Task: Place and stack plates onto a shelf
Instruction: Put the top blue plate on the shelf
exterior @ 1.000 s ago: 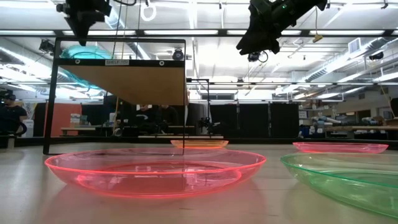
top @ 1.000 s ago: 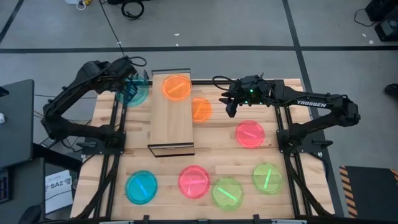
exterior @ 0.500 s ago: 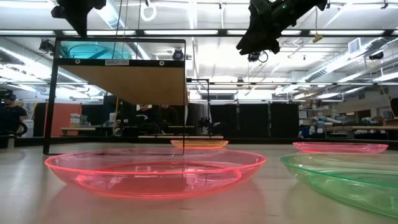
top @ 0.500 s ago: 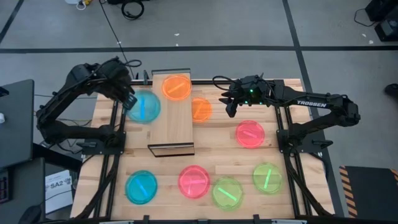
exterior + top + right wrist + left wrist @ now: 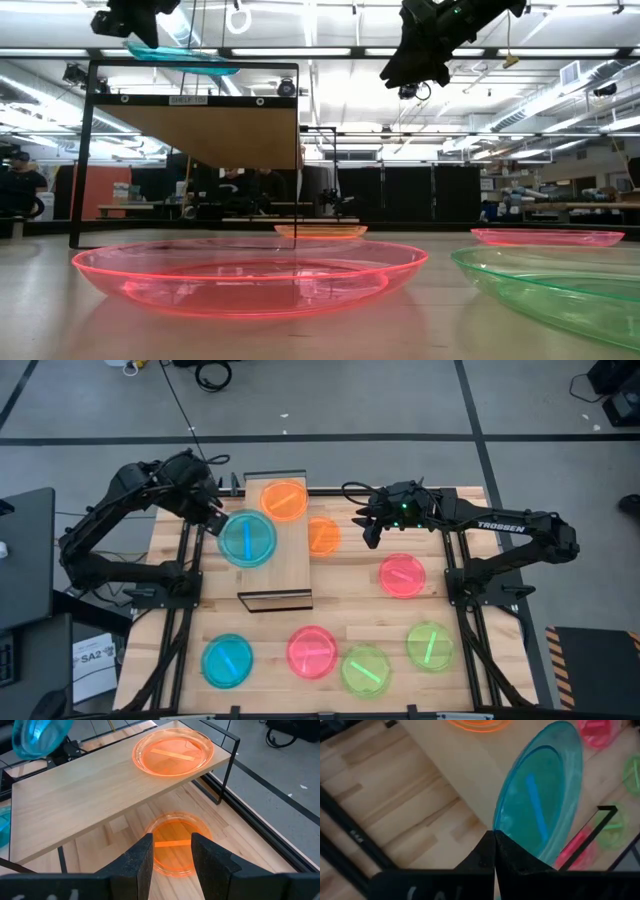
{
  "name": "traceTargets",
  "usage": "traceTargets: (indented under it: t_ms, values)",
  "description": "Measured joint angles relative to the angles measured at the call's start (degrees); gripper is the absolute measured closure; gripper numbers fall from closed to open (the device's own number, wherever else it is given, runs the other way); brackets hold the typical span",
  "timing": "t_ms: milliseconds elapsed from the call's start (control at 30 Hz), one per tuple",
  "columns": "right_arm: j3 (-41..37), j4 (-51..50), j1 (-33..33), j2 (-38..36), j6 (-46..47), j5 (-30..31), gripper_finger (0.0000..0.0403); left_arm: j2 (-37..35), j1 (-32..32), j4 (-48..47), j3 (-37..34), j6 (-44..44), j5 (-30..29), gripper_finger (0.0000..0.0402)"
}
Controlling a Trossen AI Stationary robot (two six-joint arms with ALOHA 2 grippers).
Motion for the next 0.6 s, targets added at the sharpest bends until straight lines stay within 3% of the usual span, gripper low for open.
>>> traceTargets:
  t_ms: [333, 600]
  values:
    - [0.0, 0.0, 0.0, 0.0, -0.3, 0.0, 0.0263, 6.8, -8.4, 2.8, -0.1, -0.9, 1.6, 0.0399]
    - [0.0, 0.0, 0.0, 0.0, -0.3, 0.0, 0.0263, 13.9, -10.3, 4.3, -0.1, 1.4, 1.7, 0.0399]
